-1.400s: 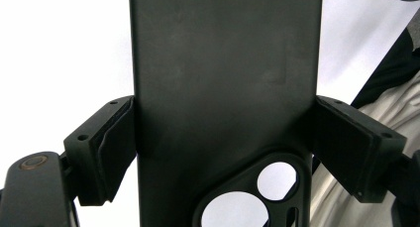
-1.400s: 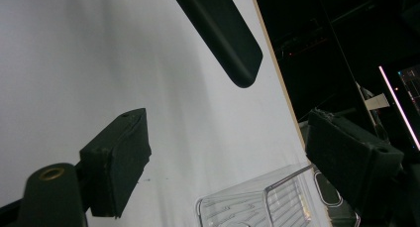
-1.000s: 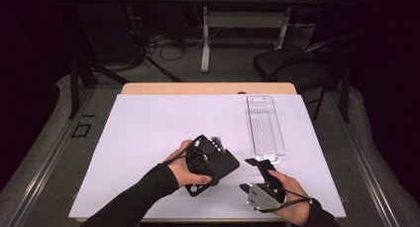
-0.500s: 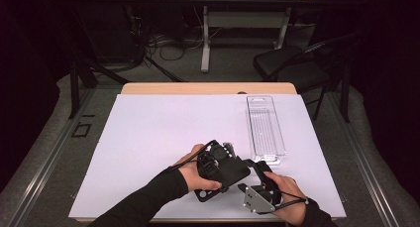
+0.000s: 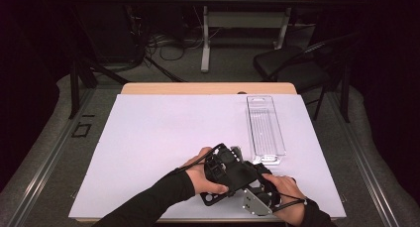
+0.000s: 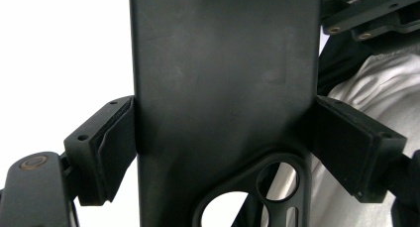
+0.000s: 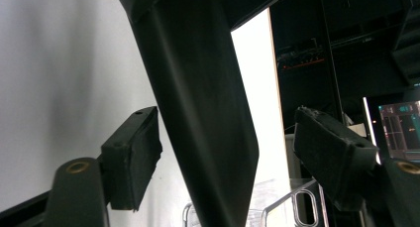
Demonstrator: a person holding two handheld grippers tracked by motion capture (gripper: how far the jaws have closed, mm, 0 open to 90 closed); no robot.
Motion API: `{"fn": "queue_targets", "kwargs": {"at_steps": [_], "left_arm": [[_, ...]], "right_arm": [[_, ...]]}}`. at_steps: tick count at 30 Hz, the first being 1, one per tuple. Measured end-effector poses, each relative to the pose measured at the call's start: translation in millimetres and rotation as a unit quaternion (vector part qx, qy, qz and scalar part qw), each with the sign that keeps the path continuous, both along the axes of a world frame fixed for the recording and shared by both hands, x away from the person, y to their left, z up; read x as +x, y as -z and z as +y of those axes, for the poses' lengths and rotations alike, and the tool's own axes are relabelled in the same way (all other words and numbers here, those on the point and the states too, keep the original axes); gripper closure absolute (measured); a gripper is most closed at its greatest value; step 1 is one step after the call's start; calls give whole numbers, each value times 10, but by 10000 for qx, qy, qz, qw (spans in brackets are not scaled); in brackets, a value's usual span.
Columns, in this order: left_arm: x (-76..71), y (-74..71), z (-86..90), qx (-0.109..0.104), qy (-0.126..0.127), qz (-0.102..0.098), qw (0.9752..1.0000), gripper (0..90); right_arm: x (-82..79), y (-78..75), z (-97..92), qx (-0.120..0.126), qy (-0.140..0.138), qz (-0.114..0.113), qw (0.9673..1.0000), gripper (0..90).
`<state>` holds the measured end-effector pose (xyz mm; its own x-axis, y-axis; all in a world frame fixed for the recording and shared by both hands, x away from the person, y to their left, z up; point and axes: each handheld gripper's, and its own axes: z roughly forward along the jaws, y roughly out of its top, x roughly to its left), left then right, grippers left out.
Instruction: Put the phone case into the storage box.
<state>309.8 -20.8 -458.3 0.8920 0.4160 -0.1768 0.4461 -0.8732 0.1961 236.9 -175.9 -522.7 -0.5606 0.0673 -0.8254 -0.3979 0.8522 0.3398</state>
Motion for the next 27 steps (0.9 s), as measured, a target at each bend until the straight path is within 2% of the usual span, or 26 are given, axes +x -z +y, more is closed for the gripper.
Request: {"fn": "queue_targets", "kwargs": {"at_steps": [2, 4, 6, 7, 8, 9, 11, 13, 17, 27], "left_arm": [[-1, -2, -3, -13, -31, 8, 10000, 147], [4, -1, -4, -17, -28, 33, 10000, 147], [5, 0, -4, -15, -42, 49, 10000, 147], [6, 1, -4, -14, -47, 50, 10000, 147], [8, 1, -3, -15, -50, 53, 10000, 147], [13, 2, -3, -14, -40, 49, 10000, 147], [15, 4, -3, -11, -61, 71, 10000, 147], [18, 7, -3, -5, -74, 79, 9999, 147], [24, 14, -3, -10, -91, 90, 9999, 147], [32, 14, 4, -7, -118, 126, 9999, 147]], "right_arm": [[2, 6, 1, -14, -8, -28, 10000, 290], [9, -6, 0, -142, -46, -121, 9998, 323], [0, 6, 0, -123, -2, -96, 9999, 333], [10, 9, 4, -120, -71, -141, 9998, 348], [8, 2, 6, -192, -70, -173, 9996, 358], [-2, 20, 5, -129, -19, -127, 9998, 360], [1, 6, 14, -246, -80, -209, 9994, 381], [-1, 16, 19, -234, -85, -243, 9994, 395], [-3, 4, 26, -377, -99, -339, 9987, 423], [-1, 30, 16, -375, -16, -474, 9982, 474]]}}
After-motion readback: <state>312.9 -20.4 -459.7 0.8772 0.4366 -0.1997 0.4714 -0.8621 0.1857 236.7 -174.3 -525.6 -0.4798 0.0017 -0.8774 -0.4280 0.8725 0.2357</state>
